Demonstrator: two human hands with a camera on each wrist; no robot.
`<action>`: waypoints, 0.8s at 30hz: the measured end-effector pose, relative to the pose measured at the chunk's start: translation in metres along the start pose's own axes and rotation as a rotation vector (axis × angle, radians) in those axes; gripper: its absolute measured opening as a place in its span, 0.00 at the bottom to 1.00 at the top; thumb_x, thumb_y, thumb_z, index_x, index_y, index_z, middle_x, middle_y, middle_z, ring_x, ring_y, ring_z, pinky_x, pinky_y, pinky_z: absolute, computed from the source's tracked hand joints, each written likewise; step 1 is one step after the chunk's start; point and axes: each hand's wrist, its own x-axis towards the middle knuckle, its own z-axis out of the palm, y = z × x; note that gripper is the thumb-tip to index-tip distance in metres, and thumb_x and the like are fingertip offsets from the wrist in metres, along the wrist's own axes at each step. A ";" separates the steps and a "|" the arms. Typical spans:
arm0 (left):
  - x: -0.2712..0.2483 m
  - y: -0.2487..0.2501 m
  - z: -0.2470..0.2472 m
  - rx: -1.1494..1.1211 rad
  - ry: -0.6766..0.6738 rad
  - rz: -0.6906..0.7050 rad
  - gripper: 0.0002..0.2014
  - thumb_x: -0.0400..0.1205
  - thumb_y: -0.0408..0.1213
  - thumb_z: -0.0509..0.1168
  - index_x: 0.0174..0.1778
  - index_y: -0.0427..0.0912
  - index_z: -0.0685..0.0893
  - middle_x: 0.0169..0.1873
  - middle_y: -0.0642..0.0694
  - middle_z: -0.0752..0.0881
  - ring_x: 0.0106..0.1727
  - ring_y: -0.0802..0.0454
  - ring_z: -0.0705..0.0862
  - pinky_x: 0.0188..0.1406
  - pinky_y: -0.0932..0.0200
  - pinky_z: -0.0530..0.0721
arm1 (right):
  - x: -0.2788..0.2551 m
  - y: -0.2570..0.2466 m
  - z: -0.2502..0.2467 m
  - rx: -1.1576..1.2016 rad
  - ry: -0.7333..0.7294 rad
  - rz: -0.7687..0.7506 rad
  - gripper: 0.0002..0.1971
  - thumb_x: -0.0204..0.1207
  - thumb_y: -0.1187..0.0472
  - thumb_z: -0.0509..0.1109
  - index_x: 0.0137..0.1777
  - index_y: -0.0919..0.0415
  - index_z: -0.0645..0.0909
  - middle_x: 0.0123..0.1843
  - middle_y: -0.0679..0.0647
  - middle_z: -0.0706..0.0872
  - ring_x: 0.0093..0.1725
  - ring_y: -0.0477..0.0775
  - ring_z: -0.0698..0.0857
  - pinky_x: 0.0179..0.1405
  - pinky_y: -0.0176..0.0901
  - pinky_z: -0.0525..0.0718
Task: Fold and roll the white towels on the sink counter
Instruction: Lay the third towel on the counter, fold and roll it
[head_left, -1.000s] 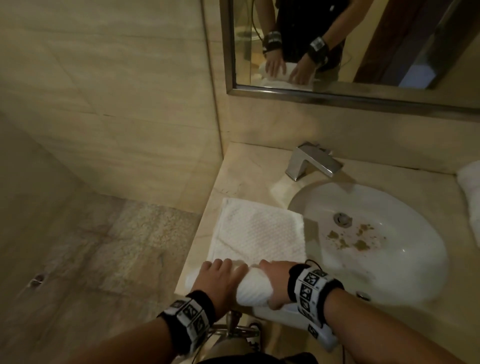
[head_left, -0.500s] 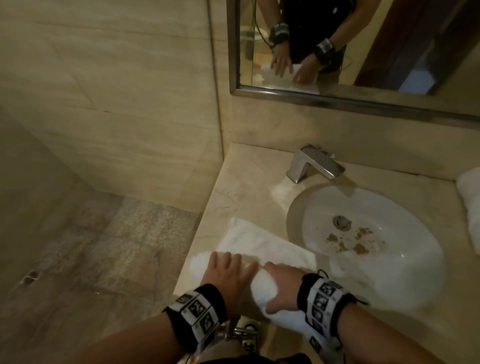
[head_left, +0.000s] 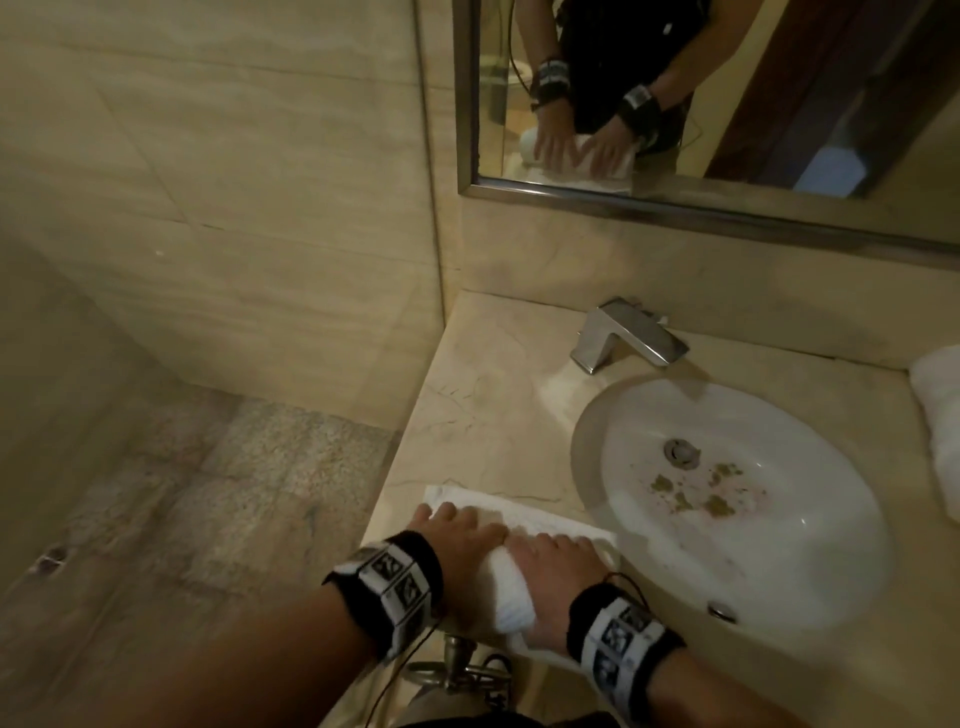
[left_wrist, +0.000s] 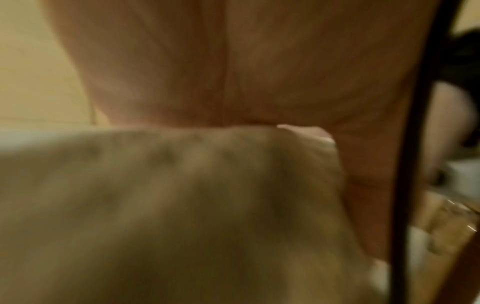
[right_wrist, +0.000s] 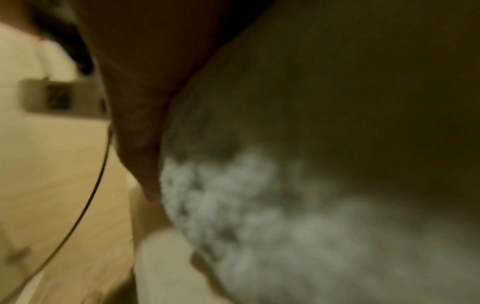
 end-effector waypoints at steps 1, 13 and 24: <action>-0.005 -0.002 0.002 -0.058 0.087 0.034 0.55 0.59 0.63 0.75 0.79 0.58 0.52 0.74 0.42 0.66 0.72 0.37 0.66 0.71 0.34 0.64 | 0.002 0.005 -0.008 0.082 -0.022 -0.005 0.49 0.63 0.38 0.75 0.80 0.50 0.55 0.76 0.54 0.70 0.72 0.59 0.73 0.71 0.57 0.69; 0.029 -0.020 -0.039 -0.089 -0.112 0.083 0.41 0.67 0.55 0.76 0.75 0.58 0.66 0.72 0.47 0.76 0.71 0.41 0.76 0.66 0.42 0.76 | 0.014 0.035 -0.026 0.143 -0.156 0.046 0.62 0.50 0.33 0.81 0.80 0.44 0.48 0.75 0.55 0.71 0.70 0.60 0.75 0.66 0.57 0.78; 0.001 -0.016 0.038 -1.601 0.357 -0.391 0.39 0.62 0.60 0.79 0.65 0.46 0.76 0.64 0.43 0.83 0.61 0.46 0.82 0.64 0.48 0.79 | 0.030 0.051 -0.008 0.616 -0.142 0.117 0.61 0.39 0.32 0.81 0.77 0.45 0.64 0.68 0.46 0.79 0.64 0.52 0.79 0.65 0.54 0.80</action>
